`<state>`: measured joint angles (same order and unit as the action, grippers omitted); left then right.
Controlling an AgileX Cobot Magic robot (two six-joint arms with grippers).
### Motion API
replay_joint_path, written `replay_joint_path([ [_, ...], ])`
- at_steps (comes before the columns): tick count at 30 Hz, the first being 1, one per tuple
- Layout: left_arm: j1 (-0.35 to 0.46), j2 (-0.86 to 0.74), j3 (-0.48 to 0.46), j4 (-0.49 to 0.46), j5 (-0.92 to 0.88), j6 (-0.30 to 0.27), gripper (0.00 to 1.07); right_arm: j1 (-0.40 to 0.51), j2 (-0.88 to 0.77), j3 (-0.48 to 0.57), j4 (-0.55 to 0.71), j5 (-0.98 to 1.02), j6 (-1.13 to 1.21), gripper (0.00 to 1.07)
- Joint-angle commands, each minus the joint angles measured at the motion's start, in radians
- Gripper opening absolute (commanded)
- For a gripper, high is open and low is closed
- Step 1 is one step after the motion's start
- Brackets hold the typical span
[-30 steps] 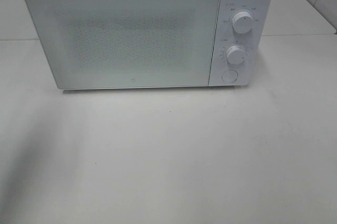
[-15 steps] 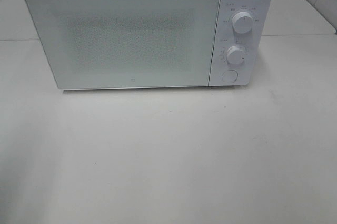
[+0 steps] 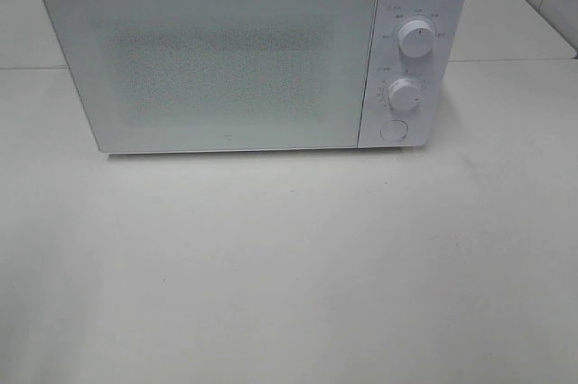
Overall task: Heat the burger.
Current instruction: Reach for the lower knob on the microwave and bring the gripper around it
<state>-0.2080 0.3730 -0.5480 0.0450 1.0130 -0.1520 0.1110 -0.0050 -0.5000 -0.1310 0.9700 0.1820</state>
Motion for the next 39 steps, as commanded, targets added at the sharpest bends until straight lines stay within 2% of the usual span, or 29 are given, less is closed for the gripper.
replay_joint_path([
  [1, 0.005, -0.012, 0.028, 0.001, 0.061, 0.013, 1.00, -0.006, -0.025, 0.006, -0.003, -0.006, 0.002, 0.76],
  [4, 0.005, -0.015, 0.028, -0.012, 0.059, 0.034, 1.00, -0.006, -0.025, 0.006, -0.003, -0.006, 0.002, 0.76],
  [13, 0.009, -0.021, 0.028, -0.045, 0.058, 0.034, 1.00, -0.006, -0.025, 0.006, -0.003, -0.006, 0.002, 0.76],
  [16, 0.061, -0.069, 0.028, -0.045, 0.057, 0.034, 1.00, -0.006, -0.025, 0.006, -0.003, -0.006, 0.002, 0.76],
  [17, 0.113, -0.130, 0.028, -0.045, 0.057, 0.034, 1.00, -0.006, -0.025, 0.006, -0.003, -0.006, 0.002, 0.76],
  [18, 0.113, -0.130, 0.028, -0.045, 0.057, 0.034, 1.00, -0.006, -0.025, 0.006, -0.003, -0.006, 0.002, 0.76],
  [20, 0.196, -0.261, 0.028, -0.045, 0.057, 0.034, 1.00, -0.006, -0.025, 0.006, -0.003, -0.006, 0.002, 0.76],
  [25, 0.257, -0.406, 0.025, -0.045, 0.055, 0.033, 1.00, -0.006, -0.025, 0.006, -0.003, -0.006, 0.002, 0.76],
  [39, 0.256, -0.396, 0.024, -0.045, 0.052, 0.034, 1.00, -0.006, -0.024, 0.006, -0.003, -0.007, 0.001, 0.76],
])
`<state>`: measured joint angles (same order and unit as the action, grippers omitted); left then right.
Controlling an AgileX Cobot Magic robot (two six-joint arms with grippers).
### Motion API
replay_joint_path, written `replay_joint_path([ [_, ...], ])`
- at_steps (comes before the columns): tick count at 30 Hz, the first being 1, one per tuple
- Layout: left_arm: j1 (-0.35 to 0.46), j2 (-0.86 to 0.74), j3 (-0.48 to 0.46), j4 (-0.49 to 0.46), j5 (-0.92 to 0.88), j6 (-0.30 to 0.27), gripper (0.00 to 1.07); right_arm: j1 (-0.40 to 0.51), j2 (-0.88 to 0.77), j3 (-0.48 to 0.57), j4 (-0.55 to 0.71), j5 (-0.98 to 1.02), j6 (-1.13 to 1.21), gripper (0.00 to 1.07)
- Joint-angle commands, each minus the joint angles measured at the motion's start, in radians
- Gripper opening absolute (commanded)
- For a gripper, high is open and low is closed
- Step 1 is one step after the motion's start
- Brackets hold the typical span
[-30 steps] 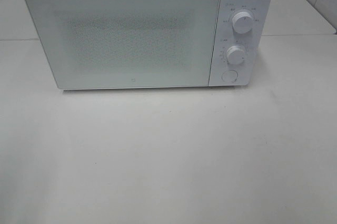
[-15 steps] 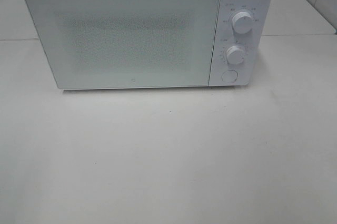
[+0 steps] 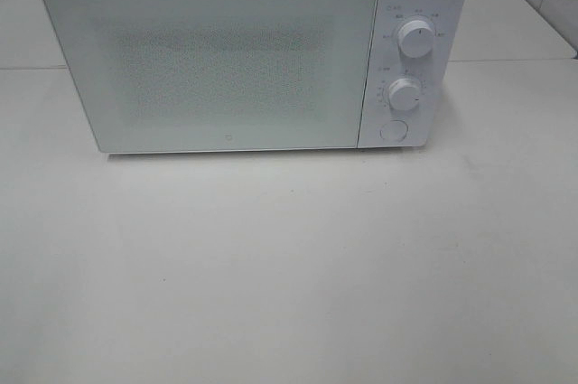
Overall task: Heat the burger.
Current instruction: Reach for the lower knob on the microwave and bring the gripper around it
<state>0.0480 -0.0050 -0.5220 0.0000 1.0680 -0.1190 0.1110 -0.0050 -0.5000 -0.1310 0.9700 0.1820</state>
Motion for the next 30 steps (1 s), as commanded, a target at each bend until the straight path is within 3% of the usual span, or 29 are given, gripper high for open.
replay_joint_path([
  [1, 0.000, -0.018, -0.002, 0.000, -0.003, 0.001, 1.00, -0.006, -0.024, 0.006, -0.003, -0.007, 0.001, 0.76],
  [21, 0.000, -0.018, -0.002, -0.005, -0.003, 0.001, 1.00, -0.006, -0.024, 0.005, 0.000, -0.010, 0.002, 0.76],
  [30, 0.000, -0.018, -0.002, -0.005, -0.003, 0.001, 1.00, -0.006, 0.067, -0.028, 0.001, -0.166, -0.002, 0.76],
])
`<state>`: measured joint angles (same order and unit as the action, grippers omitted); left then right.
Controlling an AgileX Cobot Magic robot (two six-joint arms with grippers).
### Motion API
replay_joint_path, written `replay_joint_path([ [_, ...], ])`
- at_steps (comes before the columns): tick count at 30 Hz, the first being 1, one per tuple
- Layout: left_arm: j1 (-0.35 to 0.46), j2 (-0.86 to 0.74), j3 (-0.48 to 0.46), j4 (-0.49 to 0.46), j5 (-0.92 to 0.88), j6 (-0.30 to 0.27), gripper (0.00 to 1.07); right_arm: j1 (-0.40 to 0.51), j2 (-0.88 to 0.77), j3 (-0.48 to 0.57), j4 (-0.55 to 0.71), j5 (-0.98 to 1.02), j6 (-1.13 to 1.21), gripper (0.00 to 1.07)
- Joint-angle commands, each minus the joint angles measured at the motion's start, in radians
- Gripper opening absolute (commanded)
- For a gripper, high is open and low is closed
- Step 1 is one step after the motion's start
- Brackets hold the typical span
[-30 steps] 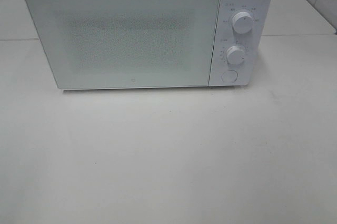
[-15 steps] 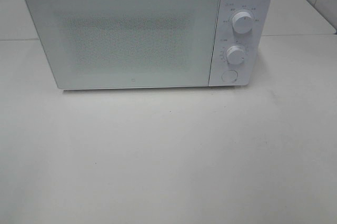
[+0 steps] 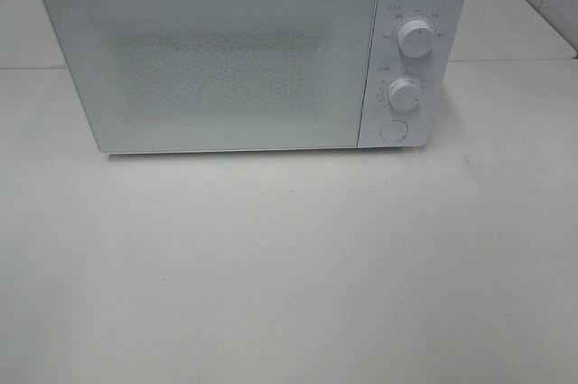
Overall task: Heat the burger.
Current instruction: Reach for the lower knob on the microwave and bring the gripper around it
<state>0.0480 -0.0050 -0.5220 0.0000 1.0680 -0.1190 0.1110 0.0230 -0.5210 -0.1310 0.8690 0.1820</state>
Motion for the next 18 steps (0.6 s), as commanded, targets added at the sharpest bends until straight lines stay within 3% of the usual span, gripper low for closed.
replay_joint_path([
  [1, 0.000, -0.018, -0.002, -0.005, -0.003, 0.001, 1.00, -0.006, 0.055, -0.007, 0.001, -0.079, -0.002, 0.76],
  [16, 0.000, -0.018, -0.002, -0.005, -0.003, 0.001, 1.00, -0.006, 0.312, -0.007, -0.004, -0.329, -0.002, 0.76],
  [18, 0.000, -0.018, -0.002, -0.005, -0.003, 0.001, 1.00, -0.006, 0.368, -0.007, -0.007, -0.432, -0.002, 0.76],
])
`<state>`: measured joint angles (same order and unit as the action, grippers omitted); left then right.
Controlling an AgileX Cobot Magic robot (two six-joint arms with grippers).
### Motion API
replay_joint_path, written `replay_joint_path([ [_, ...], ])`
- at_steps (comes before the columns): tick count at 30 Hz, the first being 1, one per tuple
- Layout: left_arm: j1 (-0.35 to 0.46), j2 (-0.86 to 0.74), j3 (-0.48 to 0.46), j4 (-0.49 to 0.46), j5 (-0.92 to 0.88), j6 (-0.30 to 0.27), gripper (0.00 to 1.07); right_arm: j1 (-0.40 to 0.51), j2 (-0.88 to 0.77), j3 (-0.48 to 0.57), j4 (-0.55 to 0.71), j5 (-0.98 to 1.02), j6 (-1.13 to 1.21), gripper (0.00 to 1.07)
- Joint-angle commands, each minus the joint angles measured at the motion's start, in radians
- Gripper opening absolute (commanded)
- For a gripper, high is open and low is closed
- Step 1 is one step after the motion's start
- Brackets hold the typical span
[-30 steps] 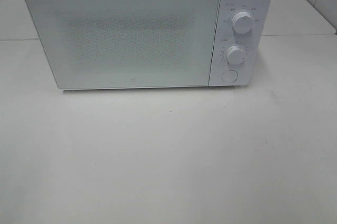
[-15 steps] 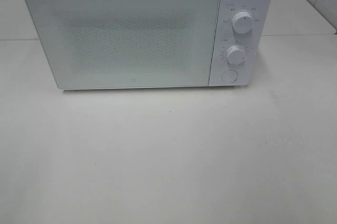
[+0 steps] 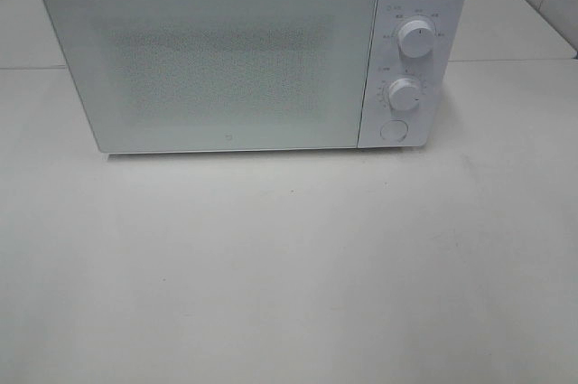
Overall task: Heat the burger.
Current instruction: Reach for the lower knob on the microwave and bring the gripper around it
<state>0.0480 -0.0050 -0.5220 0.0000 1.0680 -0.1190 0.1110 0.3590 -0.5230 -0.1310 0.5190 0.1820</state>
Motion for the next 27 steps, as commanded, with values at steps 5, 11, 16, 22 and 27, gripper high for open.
replay_joint_path([
  [5, 0.000, -0.018, -0.002, -0.005, -0.003, 0.001, 1.00, -0.006, 0.100, -0.005, -0.007, -0.137, -0.002, 0.76],
  [11, 0.000, -0.018, -0.002, -0.005, -0.003, 0.001, 1.00, -0.006, 0.218, 0.027, -0.025, -0.301, -0.002, 0.76],
  [16, 0.000, -0.018, -0.002, -0.005, -0.003, 0.001, 1.00, -0.006, 0.309, 0.101, -0.037, -0.539, -0.002, 0.76],
  [22, 0.000, -0.018, -0.002, -0.005, -0.003, 0.001, 1.00, -0.006, 0.428, 0.139, -0.042, -0.749, -0.002, 0.76],
  [27, 0.000, -0.018, -0.002, -0.005, -0.003, 0.001, 1.00, -0.006, 0.543, 0.143, -0.052, -0.900, -0.021, 0.76],
])
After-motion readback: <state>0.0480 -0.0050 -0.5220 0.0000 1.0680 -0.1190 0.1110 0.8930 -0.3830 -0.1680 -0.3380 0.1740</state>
